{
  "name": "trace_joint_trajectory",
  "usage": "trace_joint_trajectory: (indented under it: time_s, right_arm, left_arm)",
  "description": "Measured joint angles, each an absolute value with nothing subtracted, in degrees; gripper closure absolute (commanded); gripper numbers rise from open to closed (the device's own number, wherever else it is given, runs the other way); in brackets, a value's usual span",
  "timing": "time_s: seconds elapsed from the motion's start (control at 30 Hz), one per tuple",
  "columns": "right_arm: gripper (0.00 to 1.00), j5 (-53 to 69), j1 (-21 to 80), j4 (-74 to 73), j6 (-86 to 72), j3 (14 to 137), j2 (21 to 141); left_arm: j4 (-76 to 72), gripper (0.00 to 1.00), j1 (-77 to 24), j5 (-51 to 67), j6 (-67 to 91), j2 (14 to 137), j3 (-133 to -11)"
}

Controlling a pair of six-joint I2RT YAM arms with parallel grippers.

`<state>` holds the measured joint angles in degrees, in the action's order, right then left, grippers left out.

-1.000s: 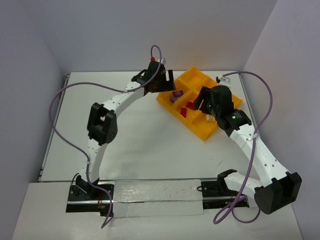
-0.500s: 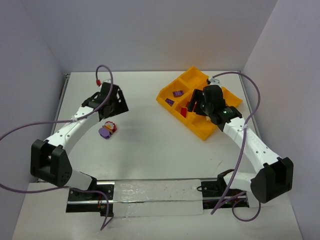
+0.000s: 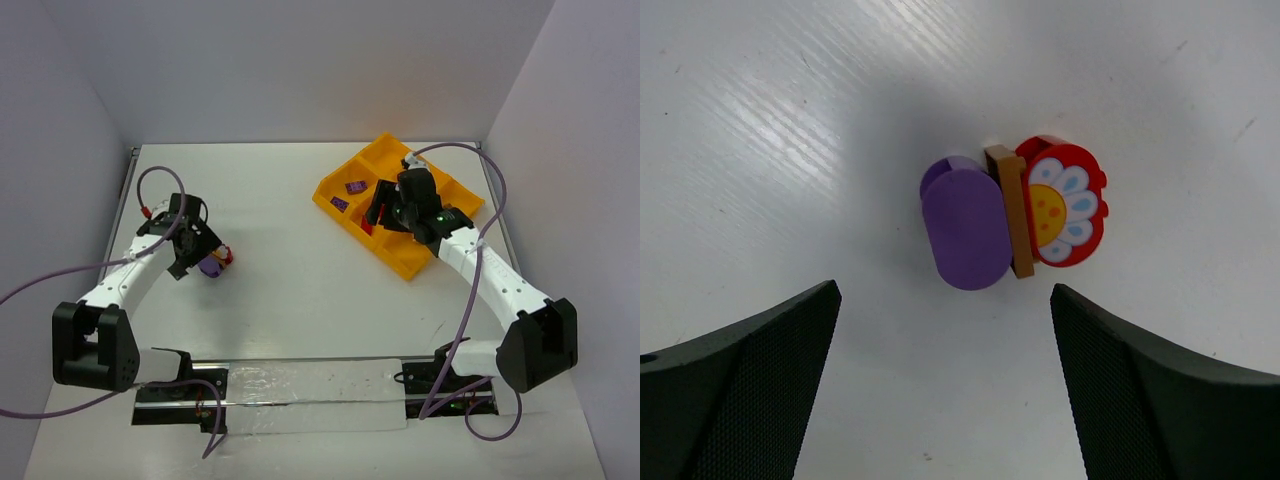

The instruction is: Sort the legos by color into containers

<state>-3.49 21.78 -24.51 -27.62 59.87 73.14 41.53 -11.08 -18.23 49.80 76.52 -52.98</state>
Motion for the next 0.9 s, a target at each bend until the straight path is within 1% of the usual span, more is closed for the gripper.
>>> trace_joint_trajectory:
  time_s: [0.13, 0.43, 0.57, 0.73, 0.9]
  right_arm:
    - [0.30, -2.6, 21.8, -24.1, -27.6, 60.1, 74.1]
    - [0.30, -2.6, 22.0, -24.2, -27.5, 60.1, 74.5]
    - [0.30, -2.6, 22.0, -24.2, -27.4, 60.1, 74.5]
    - [0.30, -2.6, 22.0, -24.2, -27.4, 60.1, 74.5]
    - [0.30, -2.3, 22.0, -24.2, -27.4, 60.1, 74.5]
  left_arm:
    - [40.1, 0.01, -8.5, -16.5, 49.7, 77.3, -52.3]
    - [35.4, 0.01, -8.3, -13.0, 43.9, 88.6, -58.0]
    - [33.7, 0.01, -8.2, -11.4, 41.7, 91.9, -59.0]
    - [32.6, 0.01, -8.7, -8.8, 38.5, 93.5, -60.6]
    - [31.0, 0.01, -11.4, -6.3, 37.0, 93.6, -60.6]
